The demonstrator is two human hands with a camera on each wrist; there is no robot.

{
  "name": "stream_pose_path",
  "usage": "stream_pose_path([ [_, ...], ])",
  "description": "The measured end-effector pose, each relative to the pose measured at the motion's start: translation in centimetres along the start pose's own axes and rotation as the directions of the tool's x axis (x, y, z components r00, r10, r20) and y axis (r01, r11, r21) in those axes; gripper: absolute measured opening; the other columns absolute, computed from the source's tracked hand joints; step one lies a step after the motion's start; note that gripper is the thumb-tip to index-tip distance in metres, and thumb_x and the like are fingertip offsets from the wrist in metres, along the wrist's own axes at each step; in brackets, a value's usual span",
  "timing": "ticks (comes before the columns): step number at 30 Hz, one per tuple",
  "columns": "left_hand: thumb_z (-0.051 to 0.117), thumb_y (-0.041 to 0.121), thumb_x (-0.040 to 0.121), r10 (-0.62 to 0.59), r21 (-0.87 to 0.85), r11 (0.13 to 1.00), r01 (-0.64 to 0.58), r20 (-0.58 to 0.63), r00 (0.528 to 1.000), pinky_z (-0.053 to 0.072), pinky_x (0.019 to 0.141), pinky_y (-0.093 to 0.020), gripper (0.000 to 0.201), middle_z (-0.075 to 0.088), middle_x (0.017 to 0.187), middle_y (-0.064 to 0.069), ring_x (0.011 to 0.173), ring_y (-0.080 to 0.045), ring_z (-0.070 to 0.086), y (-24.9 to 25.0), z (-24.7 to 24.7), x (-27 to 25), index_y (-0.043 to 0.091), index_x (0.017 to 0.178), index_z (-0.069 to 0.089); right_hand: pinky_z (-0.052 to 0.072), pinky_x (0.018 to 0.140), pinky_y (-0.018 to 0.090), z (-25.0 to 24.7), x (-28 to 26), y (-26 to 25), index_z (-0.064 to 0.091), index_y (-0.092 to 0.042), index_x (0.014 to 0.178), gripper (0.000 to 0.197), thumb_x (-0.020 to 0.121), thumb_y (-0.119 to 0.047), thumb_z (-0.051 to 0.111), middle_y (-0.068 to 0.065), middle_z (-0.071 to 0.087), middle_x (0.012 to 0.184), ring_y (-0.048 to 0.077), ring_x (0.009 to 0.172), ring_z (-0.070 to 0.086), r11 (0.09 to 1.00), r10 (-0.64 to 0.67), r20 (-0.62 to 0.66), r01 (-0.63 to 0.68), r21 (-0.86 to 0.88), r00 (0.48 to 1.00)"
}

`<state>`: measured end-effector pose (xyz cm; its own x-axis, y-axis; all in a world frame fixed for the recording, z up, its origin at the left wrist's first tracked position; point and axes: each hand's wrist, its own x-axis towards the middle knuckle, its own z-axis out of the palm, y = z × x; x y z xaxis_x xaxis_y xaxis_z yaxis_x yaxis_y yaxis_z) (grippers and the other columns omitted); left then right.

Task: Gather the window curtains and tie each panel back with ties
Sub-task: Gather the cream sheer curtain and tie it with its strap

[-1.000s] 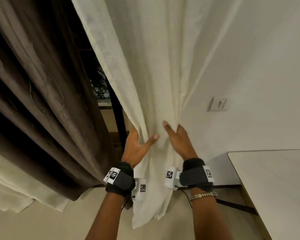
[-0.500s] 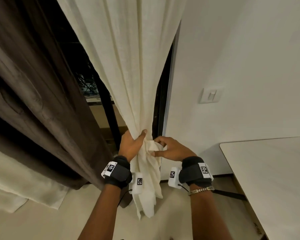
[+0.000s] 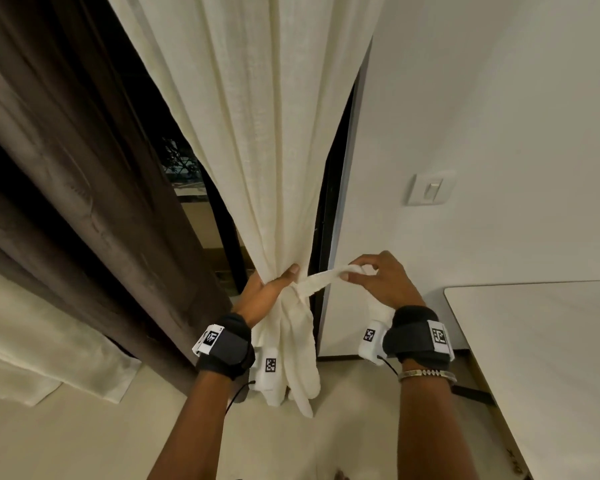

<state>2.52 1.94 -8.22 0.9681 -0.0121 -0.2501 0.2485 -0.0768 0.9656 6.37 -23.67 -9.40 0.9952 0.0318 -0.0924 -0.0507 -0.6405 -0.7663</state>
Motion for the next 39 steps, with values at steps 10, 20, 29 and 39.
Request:
stream_pose_path([
  [10,0.080,0.043,0.088,-0.021,-0.038,0.999,0.025,0.111,0.994,0.054,0.098,-0.030,0.061,0.072,0.128,0.005,0.116,-0.012,0.068,-0.1,-0.7,-1.1,0.030,0.142,0.054,0.054,0.080,0.028,5.9,0.7,-7.8,0.073,-0.010,0.100,0.010,0.093,-0.002,0.074,-0.012,0.066,0.083,-0.001,0.079,0.063,0.970,-0.190,0.073,0.176,0.166,0.979],
  [20,0.072,0.041,0.097,0.077,-0.025,0.997,-0.078,-0.062,0.995,0.051,0.107,-0.038,0.036,0.071,0.125,0.009,0.122,-0.017,0.066,-0.8,-0.6,-0.1,0.042,0.130,0.058,0.059,0.106,0.047,5.3,-0.4,-6.1,0.048,-0.019,0.153,0.068,0.090,-0.006,0.070,0.008,0.077,0.131,0.026,0.123,0.073,0.824,-0.182,0.408,-0.088,0.560,0.895],
  [29,0.075,0.046,0.095,0.158,0.082,0.986,-0.147,-0.147,0.976,0.050,0.096,-0.028,0.064,0.064,0.125,0.010,0.111,-0.010,0.063,-0.8,0.5,1.0,0.025,0.148,0.047,0.063,0.100,0.043,6.8,-1.1,-5.7,0.072,-0.017,0.133,0.048,0.088,-0.020,0.088,0.000,0.083,0.115,0.015,0.104,0.080,0.888,-0.213,0.201,0.104,0.447,0.956],
  [39,0.092,0.021,0.077,0.171,-0.454,0.843,-0.288,-0.281,0.944,0.060,0.100,-0.050,0.054,0.077,0.124,-0.009,0.116,-0.031,0.075,0.3,-1.6,0.3,0.015,0.125,0.067,0.062,0.094,0.060,8.2,-1.0,-4.0,0.082,-0.006,0.101,0.033,0.081,-0.028,0.094,0.015,0.084,0.101,0.035,0.098,0.081,0.838,-0.060,0.057,0.019,0.545,0.997],
])
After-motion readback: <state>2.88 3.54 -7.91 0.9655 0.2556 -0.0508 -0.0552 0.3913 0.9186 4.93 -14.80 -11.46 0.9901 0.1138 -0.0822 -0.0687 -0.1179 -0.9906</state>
